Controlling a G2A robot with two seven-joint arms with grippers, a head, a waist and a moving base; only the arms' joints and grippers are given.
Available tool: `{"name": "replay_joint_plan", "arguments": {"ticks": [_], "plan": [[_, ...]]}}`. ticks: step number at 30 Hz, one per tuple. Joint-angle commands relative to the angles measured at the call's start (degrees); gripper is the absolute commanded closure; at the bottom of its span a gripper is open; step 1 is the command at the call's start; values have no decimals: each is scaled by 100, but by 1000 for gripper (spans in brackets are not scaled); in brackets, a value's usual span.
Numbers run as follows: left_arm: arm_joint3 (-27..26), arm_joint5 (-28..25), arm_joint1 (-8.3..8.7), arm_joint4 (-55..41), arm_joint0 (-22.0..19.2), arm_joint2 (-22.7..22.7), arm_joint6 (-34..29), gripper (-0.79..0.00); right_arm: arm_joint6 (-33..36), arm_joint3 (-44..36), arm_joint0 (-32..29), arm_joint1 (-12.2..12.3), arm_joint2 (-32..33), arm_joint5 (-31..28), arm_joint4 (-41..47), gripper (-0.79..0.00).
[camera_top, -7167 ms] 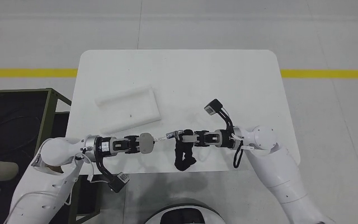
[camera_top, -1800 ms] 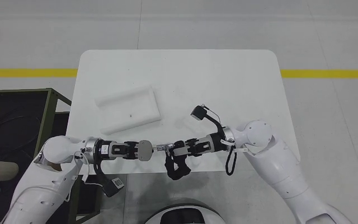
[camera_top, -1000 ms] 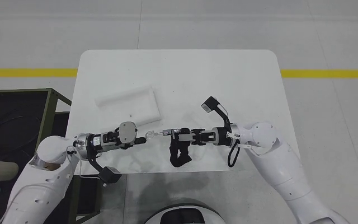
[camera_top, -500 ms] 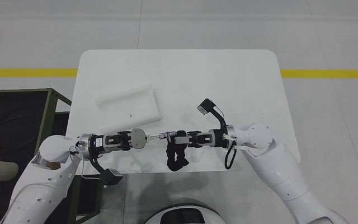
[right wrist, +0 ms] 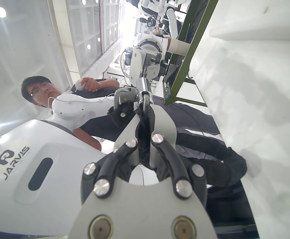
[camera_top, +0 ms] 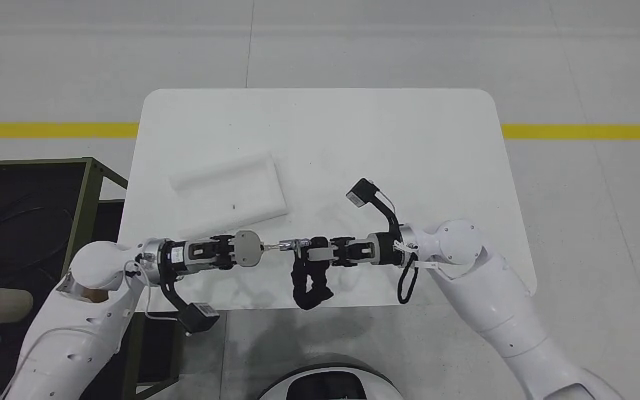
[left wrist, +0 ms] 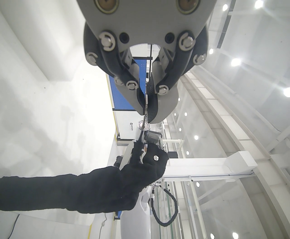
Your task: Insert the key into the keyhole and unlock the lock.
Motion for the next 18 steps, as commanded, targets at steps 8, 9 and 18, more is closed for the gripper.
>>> {"name": "replay_joint_plan", "arguments": {"ticks": [8,9,18], "plan": [[-102,78,0,114,11,-55,-34,-785,138,-27,27,6,39,18,-38,0],[-91,75,-1,98,20,-78,-62,-785,136,-24,26,7,51,16,-37,0],[44,-37,-13,-306,133,-261,-297,-785,-13,69,-75,48,344,-65,61,0]]}}
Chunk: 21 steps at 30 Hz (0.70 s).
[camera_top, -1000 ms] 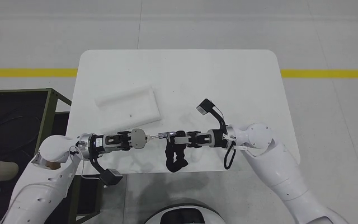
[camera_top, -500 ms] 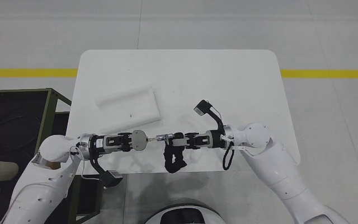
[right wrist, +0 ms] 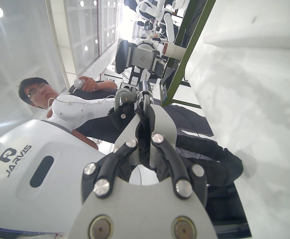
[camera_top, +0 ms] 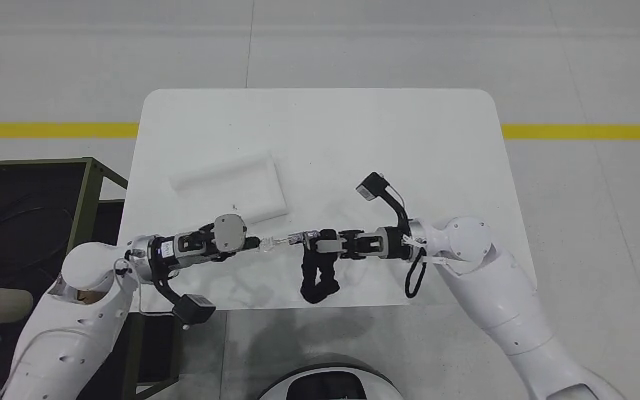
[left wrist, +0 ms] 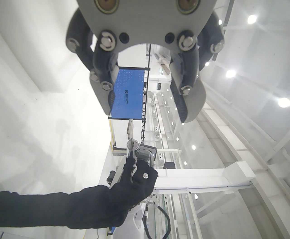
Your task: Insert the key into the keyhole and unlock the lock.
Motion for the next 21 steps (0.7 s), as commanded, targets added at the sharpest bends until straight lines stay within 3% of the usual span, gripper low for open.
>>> {"name": "replay_joint_plan", "arguments": {"ticks": [1,8,12,16,18,21], "plan": [[-1,3,0,11,-2,3,4,-785,-24,9,-15,1,19,-4,36,0],[5,-43,-2,-20,16,16,-14,-785,-182,-80,-102,4,29,10,-42,0],[48,-1418,6,-1390,-215,-173,27,-785,-323,-207,-237,37,171,-14,-158,0],[102,-2913,88,-1768,-613,-450,70,-785,-421,-314,-388,70,328,-22,-258,0],[274,-3997,117,-2339,-745,-472,175,-785,-416,-354,-446,82,389,-17,-251,0],[290,-5234,164,-3933,-889,-93,-730,-785,-383,-401,-496,94,438,14,-283,0]]}}
